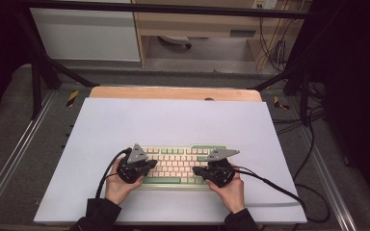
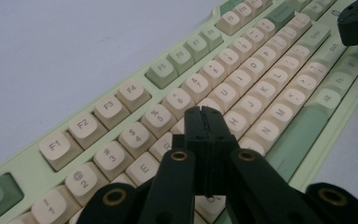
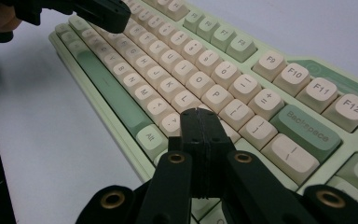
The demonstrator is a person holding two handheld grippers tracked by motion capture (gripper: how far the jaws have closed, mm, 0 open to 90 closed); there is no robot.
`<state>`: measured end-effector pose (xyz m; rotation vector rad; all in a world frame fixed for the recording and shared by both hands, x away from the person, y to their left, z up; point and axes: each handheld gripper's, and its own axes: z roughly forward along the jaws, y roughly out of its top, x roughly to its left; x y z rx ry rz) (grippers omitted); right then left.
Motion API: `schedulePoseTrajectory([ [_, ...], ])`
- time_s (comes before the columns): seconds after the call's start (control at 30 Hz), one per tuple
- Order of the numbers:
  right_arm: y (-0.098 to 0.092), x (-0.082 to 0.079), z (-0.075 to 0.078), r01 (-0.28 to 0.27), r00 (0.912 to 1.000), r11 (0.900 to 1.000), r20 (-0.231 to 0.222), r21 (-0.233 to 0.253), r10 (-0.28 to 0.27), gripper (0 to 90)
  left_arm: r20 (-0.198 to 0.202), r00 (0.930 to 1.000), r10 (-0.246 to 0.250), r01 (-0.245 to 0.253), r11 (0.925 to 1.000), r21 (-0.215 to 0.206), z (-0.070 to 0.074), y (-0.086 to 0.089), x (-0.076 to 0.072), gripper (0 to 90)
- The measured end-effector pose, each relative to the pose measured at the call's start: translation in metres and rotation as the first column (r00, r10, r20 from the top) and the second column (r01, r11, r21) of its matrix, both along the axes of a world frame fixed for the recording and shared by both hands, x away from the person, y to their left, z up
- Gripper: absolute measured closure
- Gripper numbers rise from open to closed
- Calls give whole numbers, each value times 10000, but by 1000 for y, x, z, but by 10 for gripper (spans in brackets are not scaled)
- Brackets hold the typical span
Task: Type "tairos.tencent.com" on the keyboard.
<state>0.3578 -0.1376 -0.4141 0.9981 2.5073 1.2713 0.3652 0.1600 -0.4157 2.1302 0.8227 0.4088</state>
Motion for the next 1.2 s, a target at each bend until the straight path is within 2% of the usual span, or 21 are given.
schedulePoseTrajectory([
  [0.33, 1, 0, -2, 13, 10000, 10000, -67, -4, -13, 900, -17, 9994, 352, -352, 9994, -37, 1, 16, 0, 898],
  [0.8, 2, 1, -3, -34, 9999, 10000, -118, -47, 33, 900, -44, 9975, 701, -701, 9975, 111, -5, 19, 10, 898],
  [1.2, 2, 1, -4, -46, 9999, 10000, -102, -34, 45, 900, -116, 9972, 736, -733, 9971, 205, -11, 18, 13, 898],
])
